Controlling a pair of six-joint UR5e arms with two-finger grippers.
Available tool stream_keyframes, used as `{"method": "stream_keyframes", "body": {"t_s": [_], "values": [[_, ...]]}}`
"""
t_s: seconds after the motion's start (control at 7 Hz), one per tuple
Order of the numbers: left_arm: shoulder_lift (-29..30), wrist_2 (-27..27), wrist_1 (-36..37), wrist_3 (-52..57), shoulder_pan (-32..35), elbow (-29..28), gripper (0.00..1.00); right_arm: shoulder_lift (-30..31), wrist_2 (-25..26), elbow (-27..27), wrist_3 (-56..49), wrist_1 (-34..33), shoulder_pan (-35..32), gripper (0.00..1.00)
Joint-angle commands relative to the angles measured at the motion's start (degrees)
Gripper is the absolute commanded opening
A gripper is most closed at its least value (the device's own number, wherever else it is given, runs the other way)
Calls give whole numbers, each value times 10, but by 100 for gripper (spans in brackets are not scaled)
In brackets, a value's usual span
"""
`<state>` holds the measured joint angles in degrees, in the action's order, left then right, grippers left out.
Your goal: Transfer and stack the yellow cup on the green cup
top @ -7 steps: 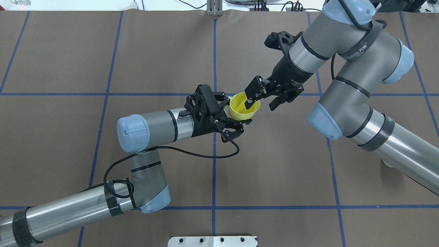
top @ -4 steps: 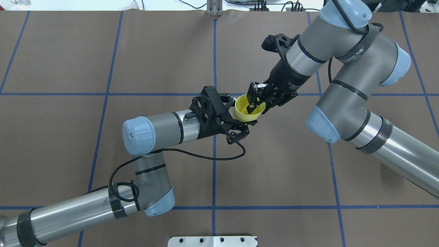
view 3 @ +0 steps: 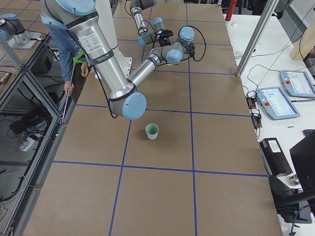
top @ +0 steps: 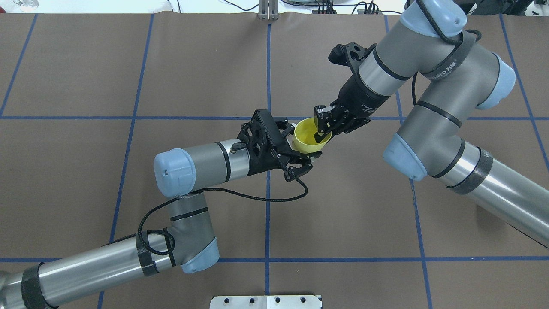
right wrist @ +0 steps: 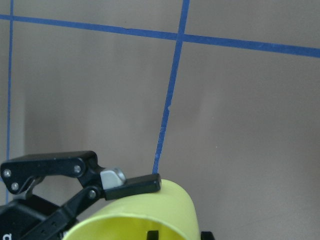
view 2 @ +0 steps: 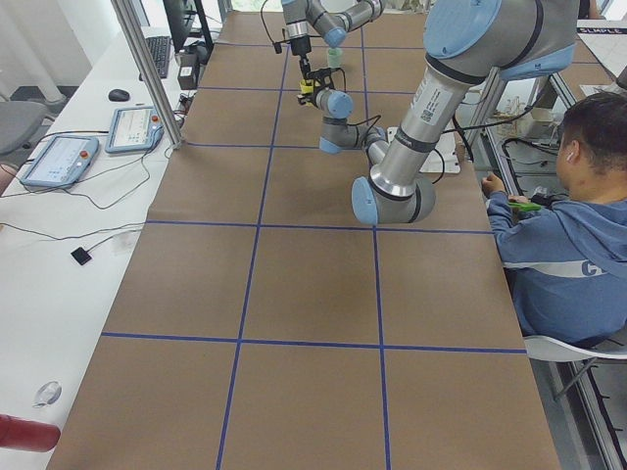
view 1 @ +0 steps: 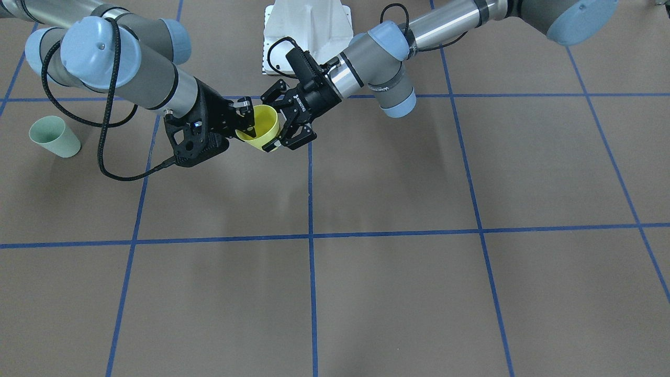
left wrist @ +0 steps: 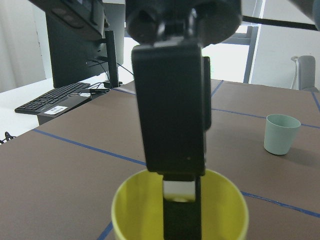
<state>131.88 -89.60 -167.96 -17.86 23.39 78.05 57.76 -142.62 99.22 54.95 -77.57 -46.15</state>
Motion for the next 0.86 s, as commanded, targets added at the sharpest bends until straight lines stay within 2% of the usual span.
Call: {"method": "stream_keyframes", "body": {"t_s": [0.0,0.71], "values": [[4,3,1,2,-4,0,98,5,2,1,2,-2,-1,0],[5,3,4,0,-5,1,99,43,-4,26,2,-2,-22,0]]}}
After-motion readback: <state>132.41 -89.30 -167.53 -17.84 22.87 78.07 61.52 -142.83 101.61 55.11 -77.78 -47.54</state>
